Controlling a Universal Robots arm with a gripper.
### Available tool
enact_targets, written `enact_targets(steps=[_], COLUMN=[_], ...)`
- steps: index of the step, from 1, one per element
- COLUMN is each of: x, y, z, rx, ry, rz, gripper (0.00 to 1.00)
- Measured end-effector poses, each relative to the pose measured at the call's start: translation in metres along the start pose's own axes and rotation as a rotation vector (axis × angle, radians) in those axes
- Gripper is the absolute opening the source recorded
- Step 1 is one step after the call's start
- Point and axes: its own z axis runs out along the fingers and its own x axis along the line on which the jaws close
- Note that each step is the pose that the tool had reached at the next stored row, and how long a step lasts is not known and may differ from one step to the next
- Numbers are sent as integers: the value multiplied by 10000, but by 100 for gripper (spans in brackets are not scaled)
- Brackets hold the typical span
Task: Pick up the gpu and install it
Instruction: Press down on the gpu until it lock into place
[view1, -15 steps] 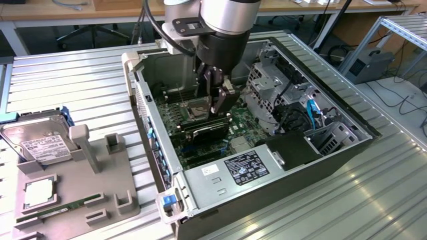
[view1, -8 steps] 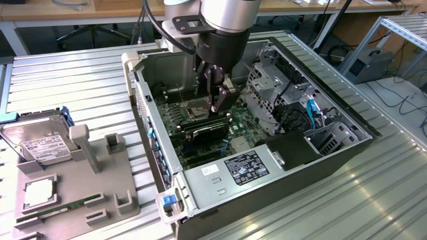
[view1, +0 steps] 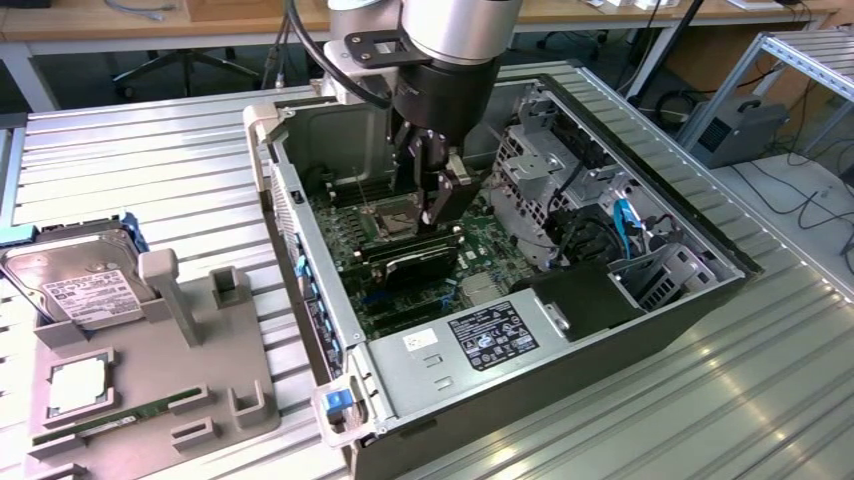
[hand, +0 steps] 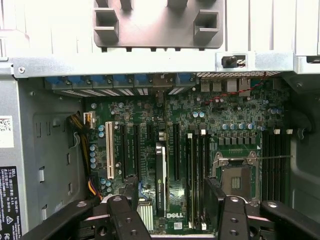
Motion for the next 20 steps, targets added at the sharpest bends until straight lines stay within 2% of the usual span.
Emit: enact_targets(steps=[6, 11, 12, 15, 20], x=[0, 0, 0, 0, 0], y=[0, 0, 0, 0, 0], z=[0, 0, 0, 0, 0], rx=[0, 0, 1, 1, 1], ry=[-1, 0, 0, 0, 0], rz=[0, 0, 0, 0, 0], gripper=[63, 32, 32, 11, 11])
